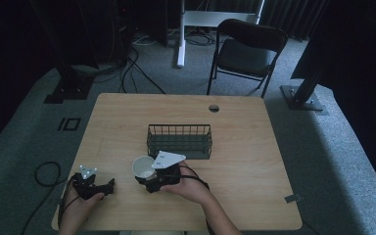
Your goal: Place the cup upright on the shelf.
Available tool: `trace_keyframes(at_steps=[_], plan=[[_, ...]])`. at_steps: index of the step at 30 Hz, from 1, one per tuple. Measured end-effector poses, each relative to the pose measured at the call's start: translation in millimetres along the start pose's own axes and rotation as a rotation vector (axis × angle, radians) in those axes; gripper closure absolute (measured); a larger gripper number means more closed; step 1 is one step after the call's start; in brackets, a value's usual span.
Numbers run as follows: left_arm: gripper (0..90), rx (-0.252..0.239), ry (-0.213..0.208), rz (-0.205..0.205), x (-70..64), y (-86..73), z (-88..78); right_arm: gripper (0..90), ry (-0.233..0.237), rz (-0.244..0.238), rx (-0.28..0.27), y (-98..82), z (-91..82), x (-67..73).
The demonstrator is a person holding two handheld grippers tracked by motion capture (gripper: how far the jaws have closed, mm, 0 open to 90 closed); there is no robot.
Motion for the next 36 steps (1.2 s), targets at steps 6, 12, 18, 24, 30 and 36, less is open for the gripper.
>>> trace_keyframes(at_steps=[6,12,18,24,30,36], plan=[[2.0,-0.001,0.0,0.0,0.0,0.0,0.0,19.4,0.003,0.0,-0.047,17.6,-8.1,-2.3],[2.0,0.0,0.0,0.0,0.0,0.0,0.0,19.4,-0.056,0.002,-0.1,36.3,-19.1,-9.9],[2.0,0.002,-0.001,0.0,0.0,0.0,-0.1,19.4,-0.123,0.046,-0.142,47.8,-29.9,-25.1],[2.0,0.001,0.0,0.0,0.0,0.0,0.0,19.4,-0.219,0.103,-0.192,54.4,-44.4,-44.9],[2.0,0.001,0.0,0.0,0.0,0.0,0.0,19.4,-0.303,0.141,-0.204,53.3,-57.6,-65.3],[2.0,0.001,0.0,0.0,0.0,0.0,0.0,19.4,-0.392,0.155,-0.193,47.7,-66.3,-82.7]])
Point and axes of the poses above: each handheld gripper's, and its own axes: z roughly forward along the jaws, y roughly out of its top, x roughly to its left, the point moved 5 cm from there along z, roughly forward along the jaws, and after that the axes turned 10 degrees about x, right-handed, at the moved point
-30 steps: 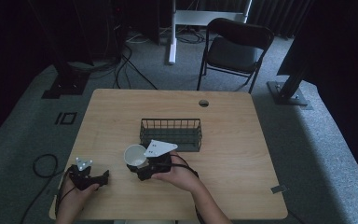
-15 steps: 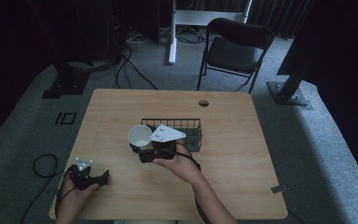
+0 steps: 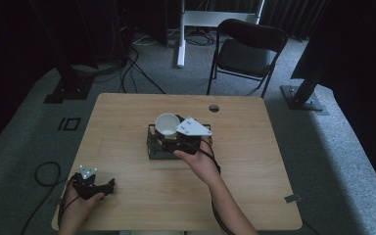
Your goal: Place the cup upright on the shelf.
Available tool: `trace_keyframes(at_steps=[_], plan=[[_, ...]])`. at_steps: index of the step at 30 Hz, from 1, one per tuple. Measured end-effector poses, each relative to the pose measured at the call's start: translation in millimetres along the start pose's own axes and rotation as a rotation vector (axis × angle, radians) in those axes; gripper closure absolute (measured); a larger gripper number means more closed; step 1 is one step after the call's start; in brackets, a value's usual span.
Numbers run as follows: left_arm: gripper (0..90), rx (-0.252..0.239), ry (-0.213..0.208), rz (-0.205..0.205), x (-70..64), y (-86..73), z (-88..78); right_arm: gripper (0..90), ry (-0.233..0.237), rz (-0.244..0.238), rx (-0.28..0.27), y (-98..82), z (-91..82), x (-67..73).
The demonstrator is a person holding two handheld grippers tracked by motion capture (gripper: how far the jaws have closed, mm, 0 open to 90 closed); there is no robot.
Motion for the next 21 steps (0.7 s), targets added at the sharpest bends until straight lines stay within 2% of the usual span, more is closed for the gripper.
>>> trace_keyframes(at_steps=[2,3,8,14,21], plan=[[2.0,0.0,0.0,0.0,0.0,0.0,0.0,19.4,-0.013,0.004,0.002,-0.7,-0.1,-2.9],[2.0,0.0,0.0,0.0,0.0,0.0,0.0,19.4,-0.052,0.02,0.014,-5.2,0.0,-14.6],[2.0,-0.001,0.0,0.0,0.0,0.0,0.1,19.4,-0.113,0.039,0.031,-14.1,3.0,-29.6],[2.0,-0.002,0.001,0.0,0.0,0.1,0.1,19.4,-0.168,0.06,0.067,-28.0,6.6,-46.9],[2.0,-0.001,0.0,0.0,0.0,0.0,0.1,19.4,-0.205,0.091,0.102,-43.7,8.4,-63.1]])
Point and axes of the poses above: each handheld gripper's, and its own axes: z roughly forward along the jaws, y roughly out of its top, x roughly to its left, the point moved 5 cm from there along z, roughly forward along the jaws, and after that the axes turned 10 degrees about x, right-handed, at the moved point
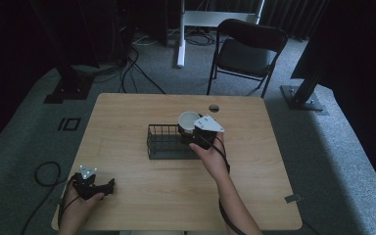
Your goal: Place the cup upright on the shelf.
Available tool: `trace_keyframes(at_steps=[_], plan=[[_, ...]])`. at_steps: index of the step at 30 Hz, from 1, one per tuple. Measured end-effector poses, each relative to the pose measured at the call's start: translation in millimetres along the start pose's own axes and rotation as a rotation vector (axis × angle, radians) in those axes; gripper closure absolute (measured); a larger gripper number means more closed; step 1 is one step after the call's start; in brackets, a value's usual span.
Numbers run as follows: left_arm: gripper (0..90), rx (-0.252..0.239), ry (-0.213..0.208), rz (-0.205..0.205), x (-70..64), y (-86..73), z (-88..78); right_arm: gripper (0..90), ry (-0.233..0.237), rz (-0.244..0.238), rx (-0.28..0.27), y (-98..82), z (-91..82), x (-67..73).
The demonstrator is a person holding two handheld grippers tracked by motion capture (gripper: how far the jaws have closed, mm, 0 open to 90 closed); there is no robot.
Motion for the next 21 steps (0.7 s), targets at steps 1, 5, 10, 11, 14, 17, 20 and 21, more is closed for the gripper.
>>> trace_keyframes(at_steps=[1,5,10,11,14,17,20,21], plan=[[2.0,0.0,-0.001,0.0,0.0,0.0,0.0,19.4,0.0,0.004,0.004,-2.1,1.3,-1.7],[2.0,0.0,0.0,0.0,0.0,0.0,-0.1,19.4,-0.005,0.026,0.018,-9.7,6.5,-6.7],[2.0,0.001,0.0,0.0,0.0,-0.1,-0.1,19.4,-0.005,0.043,0.043,-17.6,12.7,-10.7],[2.0,0.001,0.0,0.0,0.0,-0.1,-0.1,19.4,-0.005,0.046,0.046,-18.9,13.7,-11.3],[2.0,0.0,0.0,0.0,0.0,-0.1,-0.1,19.4,-0.009,0.06,0.054,-23.0,16.7,-14.3],[2.0,0.0,0.0,0.0,0.0,0.0,-0.1,19.4,-0.014,0.067,0.066,-27.2,19.6,-16.7],[2.0,0.0,0.0,0.0,0.0,-0.1,-0.1,19.4,-0.014,0.071,0.081,-30.6,22.3,-17.1],[2.0,0.0,0.0,0.0,0.0,0.0,-0.1,19.3,-0.016,0.067,0.087,-31.8,23.4,-17.1]])
Point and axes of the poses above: each handheld gripper's, and its own axes: z roughly forward along the jaws, y roughly out of its top, x roughly to its left, the point moved 5 cm from there along z, roughly forward along the jaws, and after that the axes turned 10 degrees about x, right-handed, at the moved point
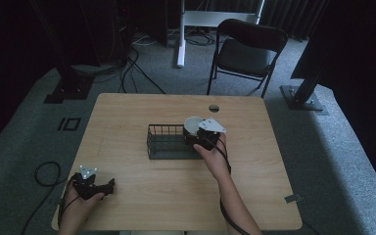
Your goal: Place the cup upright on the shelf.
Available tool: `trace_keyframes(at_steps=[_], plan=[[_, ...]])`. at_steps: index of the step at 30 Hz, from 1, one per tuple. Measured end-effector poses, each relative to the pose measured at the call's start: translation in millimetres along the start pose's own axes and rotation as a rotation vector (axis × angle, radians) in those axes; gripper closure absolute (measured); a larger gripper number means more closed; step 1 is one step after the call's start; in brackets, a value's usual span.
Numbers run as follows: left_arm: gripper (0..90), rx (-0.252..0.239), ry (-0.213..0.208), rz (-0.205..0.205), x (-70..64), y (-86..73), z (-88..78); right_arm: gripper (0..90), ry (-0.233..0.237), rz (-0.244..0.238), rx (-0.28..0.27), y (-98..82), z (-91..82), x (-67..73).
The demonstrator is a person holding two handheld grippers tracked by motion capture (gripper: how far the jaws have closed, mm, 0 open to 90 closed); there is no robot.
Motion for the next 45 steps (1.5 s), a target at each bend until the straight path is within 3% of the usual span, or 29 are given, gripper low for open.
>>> trace_keyframes(at_steps=[14,18,25,29,45], plan=[[2.0,0.0,0.0,0.0,0.0,0.0,0.0,18.9,0.004,0.008,-0.002,-1.9,1.9,-0.4],[2.0,0.0,0.0,0.0,0.0,0.0,0.0,11.6,0.013,0.005,-0.001,-1.0,1.2,-0.1],[2.0,0.0,0.0,0.0,0.0,0.0,0.0,11.3,0.026,0.042,-0.046,5.6,-9.4,-2.7],[2.0,0.0,0.0,0.0,0.0,0.0,0.0,11.2,0.022,0.031,-0.061,6.8,-15.9,-4.0],[2.0,0.0,0.0,0.0,0.0,0.0,0.0,11.3,0.02,0.022,-0.046,-9.6,-42.7,-19.4]])
Point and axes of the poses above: each handheld gripper's, and its own axes: z roughly forward along the jaws, y roughly out of its top, x roughly to its left, the point moved 5 cm from there along z, roughly forward along the jaws, and after that the axes turned 10 degrees about x, right-handed, at the moved point
